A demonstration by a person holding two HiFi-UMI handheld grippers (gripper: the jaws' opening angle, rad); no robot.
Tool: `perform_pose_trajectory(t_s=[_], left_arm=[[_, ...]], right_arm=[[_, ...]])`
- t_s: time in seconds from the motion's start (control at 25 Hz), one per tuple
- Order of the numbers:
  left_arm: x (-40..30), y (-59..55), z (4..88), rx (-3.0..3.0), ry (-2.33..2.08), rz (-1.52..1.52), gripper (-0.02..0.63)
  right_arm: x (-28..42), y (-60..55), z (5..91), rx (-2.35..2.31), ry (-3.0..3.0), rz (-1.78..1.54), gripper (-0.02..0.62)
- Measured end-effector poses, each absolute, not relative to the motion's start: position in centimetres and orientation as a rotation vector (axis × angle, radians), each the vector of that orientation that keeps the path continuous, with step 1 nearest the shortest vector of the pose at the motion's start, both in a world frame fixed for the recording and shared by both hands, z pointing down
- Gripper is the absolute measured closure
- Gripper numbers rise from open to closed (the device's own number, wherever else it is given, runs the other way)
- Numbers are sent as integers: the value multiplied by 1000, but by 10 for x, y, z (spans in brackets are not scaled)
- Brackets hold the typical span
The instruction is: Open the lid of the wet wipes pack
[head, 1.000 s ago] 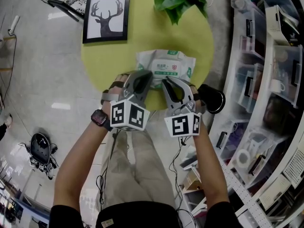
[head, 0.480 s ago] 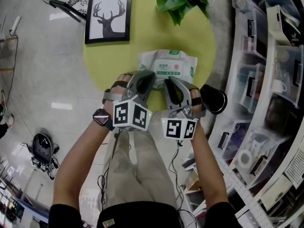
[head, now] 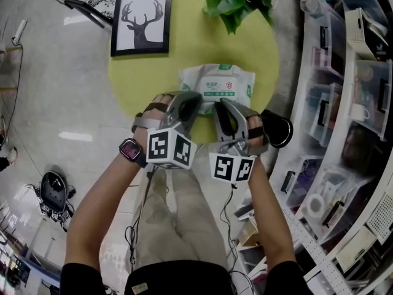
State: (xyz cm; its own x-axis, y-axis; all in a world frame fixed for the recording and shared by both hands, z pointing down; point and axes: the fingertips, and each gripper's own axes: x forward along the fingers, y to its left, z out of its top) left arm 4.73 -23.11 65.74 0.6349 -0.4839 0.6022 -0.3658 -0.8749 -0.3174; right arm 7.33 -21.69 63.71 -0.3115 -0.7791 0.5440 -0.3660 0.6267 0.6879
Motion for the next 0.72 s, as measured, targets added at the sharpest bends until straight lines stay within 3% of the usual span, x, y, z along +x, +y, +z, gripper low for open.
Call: perform_pose_trajectory(t_s=[0.24,0.28,0.32,0.72], left_arm=[[48,-231,658,-2691,690,-1067,591],[49,-231,659,-2688,684,-1069,591],[49,-231,659,-2684,678,-1071,591],[49,-230,659,-2698,672,-1083,591]], right_arm=[[73,-218,630,929,-1917,-605,517],[73,-220,623,966,-1921,-632,527],[73,-226,612,1013,-1923,-659,578],[73,-276,588,1063,-1922,-615,580]])
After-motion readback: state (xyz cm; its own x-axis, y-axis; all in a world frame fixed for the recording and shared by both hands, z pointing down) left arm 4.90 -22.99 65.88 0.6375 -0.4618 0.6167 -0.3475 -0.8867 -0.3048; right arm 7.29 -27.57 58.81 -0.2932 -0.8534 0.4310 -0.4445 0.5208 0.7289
